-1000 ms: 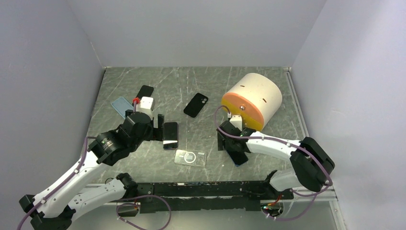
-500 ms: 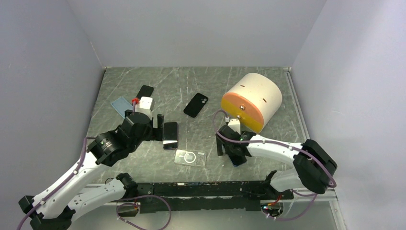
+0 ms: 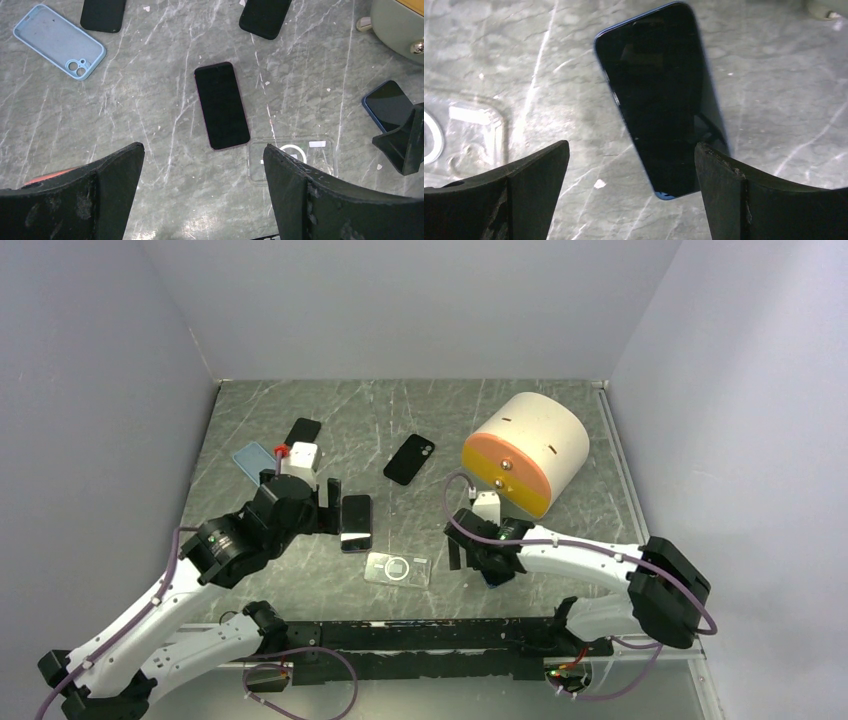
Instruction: Put the phone into the phone case
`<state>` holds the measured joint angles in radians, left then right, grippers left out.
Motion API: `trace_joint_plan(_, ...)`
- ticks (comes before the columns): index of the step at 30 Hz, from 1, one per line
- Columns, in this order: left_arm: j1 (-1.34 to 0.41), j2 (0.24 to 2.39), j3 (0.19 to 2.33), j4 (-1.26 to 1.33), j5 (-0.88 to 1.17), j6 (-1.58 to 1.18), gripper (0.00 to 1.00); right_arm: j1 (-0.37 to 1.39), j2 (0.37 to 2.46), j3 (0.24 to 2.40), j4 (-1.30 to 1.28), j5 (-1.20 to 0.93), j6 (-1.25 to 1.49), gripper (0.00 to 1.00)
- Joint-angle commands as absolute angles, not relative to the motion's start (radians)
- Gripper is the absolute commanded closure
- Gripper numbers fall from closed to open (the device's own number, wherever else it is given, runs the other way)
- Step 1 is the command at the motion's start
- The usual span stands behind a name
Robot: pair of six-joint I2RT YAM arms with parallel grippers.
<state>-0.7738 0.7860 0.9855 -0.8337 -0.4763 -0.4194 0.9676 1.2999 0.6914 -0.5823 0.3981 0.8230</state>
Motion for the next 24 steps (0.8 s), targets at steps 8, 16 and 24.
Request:
trace_joint_plan(8, -0.776, 0.775, 0.986, -0.802, -0.479, -0.405, 0.06, 0.961, 1.321, 0.647, -0.605, 0.535, 0.909, 0.01)
trace_joint_plan(16, -0.776, 0.785, 0.986, -0.801, -0.474, -0.405, 0.06, 0.915, 1.351, 0.628, -0.585, 0.537, 0.908, 0.01)
trace_joint_plan(24, -0.776, 0.783, 0.985, -0.799, -0.481, -0.405, 0.06, 0.873, 1.350, 0.611, -0.511, 0.475, 0.827, 0.01)
